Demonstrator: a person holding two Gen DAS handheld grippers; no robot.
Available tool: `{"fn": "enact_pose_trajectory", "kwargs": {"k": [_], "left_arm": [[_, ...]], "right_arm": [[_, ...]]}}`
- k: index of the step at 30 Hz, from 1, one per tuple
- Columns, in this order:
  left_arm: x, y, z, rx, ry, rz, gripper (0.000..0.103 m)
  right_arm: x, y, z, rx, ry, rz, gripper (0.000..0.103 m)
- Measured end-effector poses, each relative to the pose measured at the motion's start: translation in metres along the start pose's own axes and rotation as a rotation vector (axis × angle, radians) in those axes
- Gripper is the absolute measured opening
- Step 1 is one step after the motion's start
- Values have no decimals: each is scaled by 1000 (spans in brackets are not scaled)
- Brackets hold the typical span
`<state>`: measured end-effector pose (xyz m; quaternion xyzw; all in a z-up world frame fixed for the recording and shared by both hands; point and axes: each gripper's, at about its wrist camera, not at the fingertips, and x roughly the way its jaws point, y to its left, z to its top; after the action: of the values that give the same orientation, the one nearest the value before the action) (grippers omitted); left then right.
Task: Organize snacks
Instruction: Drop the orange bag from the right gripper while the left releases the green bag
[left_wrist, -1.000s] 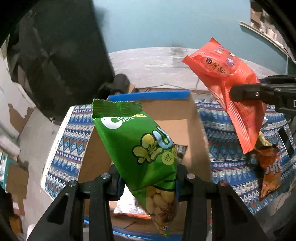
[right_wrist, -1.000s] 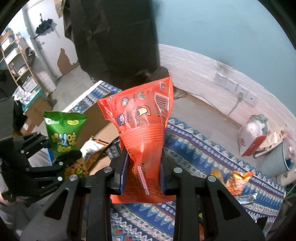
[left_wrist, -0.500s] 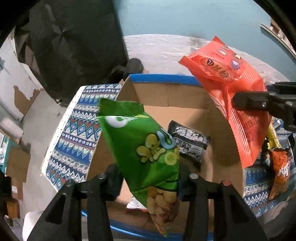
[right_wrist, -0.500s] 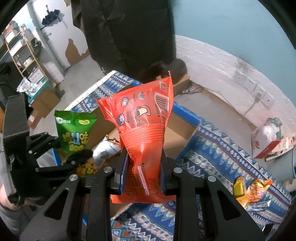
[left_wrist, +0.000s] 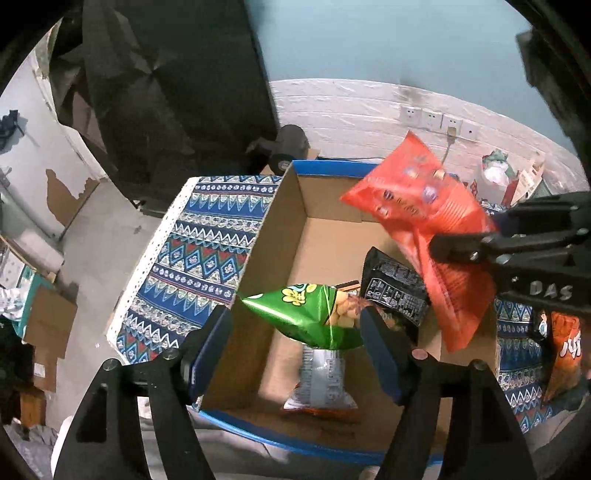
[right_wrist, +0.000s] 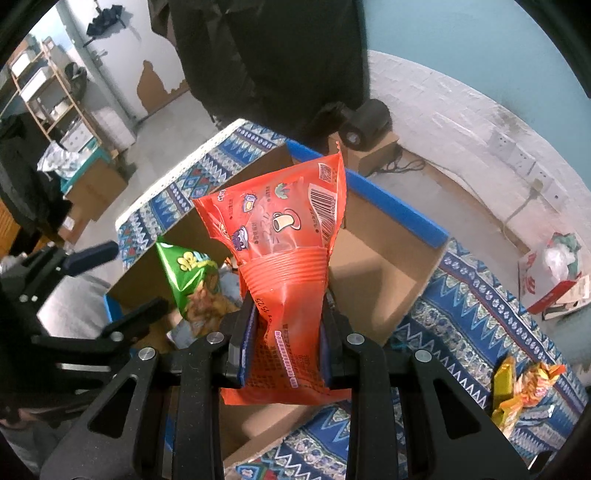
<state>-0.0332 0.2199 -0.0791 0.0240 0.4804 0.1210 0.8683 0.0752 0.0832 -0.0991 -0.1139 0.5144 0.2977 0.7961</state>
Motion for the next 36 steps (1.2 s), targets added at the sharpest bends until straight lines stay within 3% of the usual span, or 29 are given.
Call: {"fn": "enact_pose_trajectory", "kwargs": {"k": [6, 10, 11, 13, 15, 27, 36], "left_arm": [[-6, -2, 0, 11, -13, 8, 75], [-7, -5, 2, 23, -15, 5, 75], [-8, -6, 2, 26, -15, 5, 75], [-10, -9, 2, 38, -21, 2, 75], [-12, -12, 2, 47, -24, 3, 75], [-24, -39, 3, 95, -40, -38, 78], [-39, -96, 2, 191, -44, -121, 79]], "right_arm": [[16, 3, 0, -11, 27, 4, 27], [20, 0, -1, -2, 47, 16, 34], [19, 1, 0, -4, 45, 13, 36], [14, 1, -1, -4, 31, 2, 50], [8, -1, -1, -2, 20, -7, 54], [-41, -21, -24, 4, -28, -91, 65], [-84, -57, -63, 61, -42, -145, 66]]}}
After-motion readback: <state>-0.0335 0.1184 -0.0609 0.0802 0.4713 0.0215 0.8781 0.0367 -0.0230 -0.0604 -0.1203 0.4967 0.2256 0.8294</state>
